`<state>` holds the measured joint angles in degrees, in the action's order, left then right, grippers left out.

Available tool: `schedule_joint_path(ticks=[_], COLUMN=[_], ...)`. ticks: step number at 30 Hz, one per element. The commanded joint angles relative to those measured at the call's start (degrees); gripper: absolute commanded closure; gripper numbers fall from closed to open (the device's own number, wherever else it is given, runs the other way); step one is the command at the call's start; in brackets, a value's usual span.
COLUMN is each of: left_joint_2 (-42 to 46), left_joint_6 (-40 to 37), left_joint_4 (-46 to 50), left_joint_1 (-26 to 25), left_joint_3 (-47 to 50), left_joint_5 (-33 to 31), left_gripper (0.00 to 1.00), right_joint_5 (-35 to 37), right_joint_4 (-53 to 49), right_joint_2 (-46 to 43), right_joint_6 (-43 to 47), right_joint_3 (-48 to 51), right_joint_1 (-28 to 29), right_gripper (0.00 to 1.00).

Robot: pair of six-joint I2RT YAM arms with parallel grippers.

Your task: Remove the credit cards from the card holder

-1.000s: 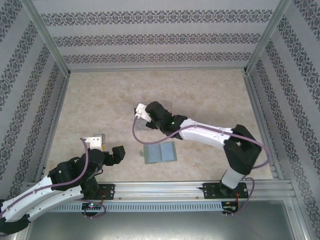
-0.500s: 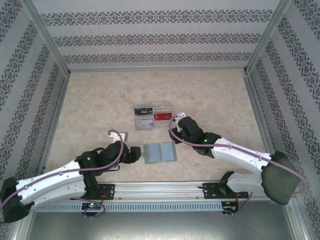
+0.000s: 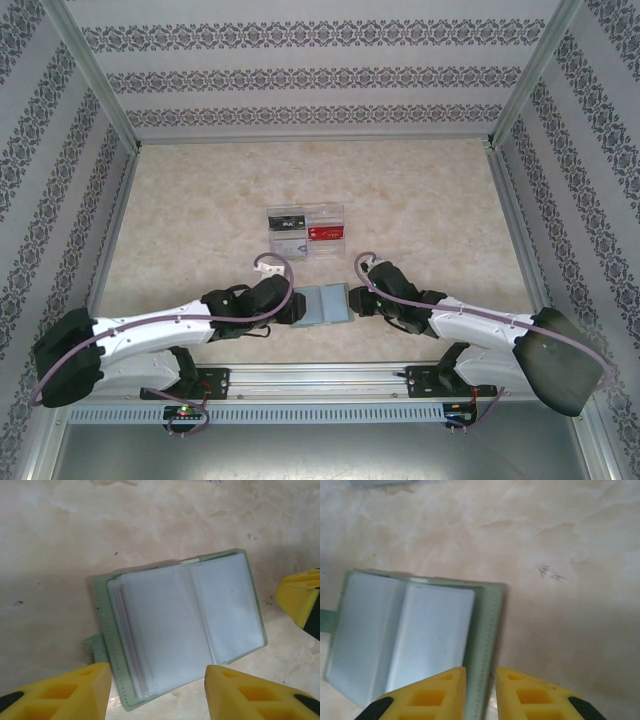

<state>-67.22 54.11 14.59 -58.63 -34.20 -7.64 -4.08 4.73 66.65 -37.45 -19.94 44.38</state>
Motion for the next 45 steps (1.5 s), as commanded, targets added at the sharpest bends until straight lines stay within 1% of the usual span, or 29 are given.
schedule_joint_path(ticks=[1,6,12,27,37,45], left_joint_2=[-2.79,-7.89,-10.58,-17.94,-18.82,-19.84], left_joint_6=[1.68,1.61,2.84,2.14,0.70,0.08], left_joint_4=[-3.18,-1.29,-0.04,-2.43,-4.81,-6.76], left_joint_1=[-1.46,-2.54,-2.63,-2.55,-2.60,-2.56], left_joint_3=[-2.69,-5.81,-5.82,-7.56,-8.69,-9.76], left_joint_5=[0.33,-0.18,-1.69,0.67,3.22,5.05], left_gripper=[0.49,0.51,0.51,0.52,0.53,0.52], right_joint_5=[-2.30,-2.12,-1.40,-1.95,-3.44,-3.40], right_joint_4=[4.41,4.49,3.71,3.17,3.61,3.70], right_joint_2=[0.04,0.77,1.42,1.55,5.19,6.03], right_joint_6=[-2.88,-3.30,-3.58,-4.30,-4.04,-3.86], right_joint_3=[2.00,2.28,2.12,2.68,1.32,0.97], right_joint_1=[-0.14,-0.09,-0.08,-0.09,0.32,0.59], right_gripper=[0.77,0.78,0.78,0.78,0.78,0.78])
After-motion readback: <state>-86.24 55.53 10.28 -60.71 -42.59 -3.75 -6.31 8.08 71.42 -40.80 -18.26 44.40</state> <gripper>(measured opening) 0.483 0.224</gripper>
